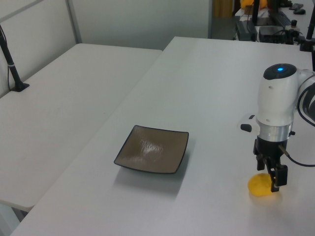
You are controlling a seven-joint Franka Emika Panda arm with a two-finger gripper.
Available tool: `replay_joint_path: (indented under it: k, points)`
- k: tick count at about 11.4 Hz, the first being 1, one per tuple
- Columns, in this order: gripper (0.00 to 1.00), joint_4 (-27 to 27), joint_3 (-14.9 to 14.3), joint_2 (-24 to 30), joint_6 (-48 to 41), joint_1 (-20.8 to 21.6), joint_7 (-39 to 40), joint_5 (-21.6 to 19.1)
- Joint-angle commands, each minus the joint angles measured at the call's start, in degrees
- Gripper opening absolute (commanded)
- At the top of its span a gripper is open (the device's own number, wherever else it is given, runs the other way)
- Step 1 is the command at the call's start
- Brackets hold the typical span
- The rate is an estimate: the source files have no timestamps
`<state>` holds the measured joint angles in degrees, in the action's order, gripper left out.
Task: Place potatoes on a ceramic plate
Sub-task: 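Lower the gripper around the yellow potato and close on it, then lift the grasped potato up off the table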
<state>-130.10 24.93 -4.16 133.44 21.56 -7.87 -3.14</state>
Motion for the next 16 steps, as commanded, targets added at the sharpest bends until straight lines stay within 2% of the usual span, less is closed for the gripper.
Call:
replay_joint_path:
  k: [1, 4, 5, 10, 11, 13, 15, 16]
  points:
    - [1.00, -0.5, -0.1, -0.9, 2.3, 0.8, -2.8, 2.6]
    - [1.00, -0.3, -0.1, -3.3, 2.4, 0.9, -2.8, 4.9]
    - [0.96, -0.2, -0.1, -3.6, 2.5, 0.9, -2.8, 5.5]
    - [0.15, -0.2, -0.1, -4.3, 2.9, 1.7, -2.9, 6.9]
    - [0.07, 0.0, -0.1, -4.0, 2.5, 1.6, -2.8, 6.9]
    - [0.05, 0.6, -0.4, -2.0, 1.7, 0.9, -2.9, 7.0]
    - [0.05, 4.0, -0.8, -0.2, -4.1, -0.9, -2.8, 7.0]
    - [0.05, 6.2, -2.0, 0.3, -6.4, -1.2, -2.8, 7.0]
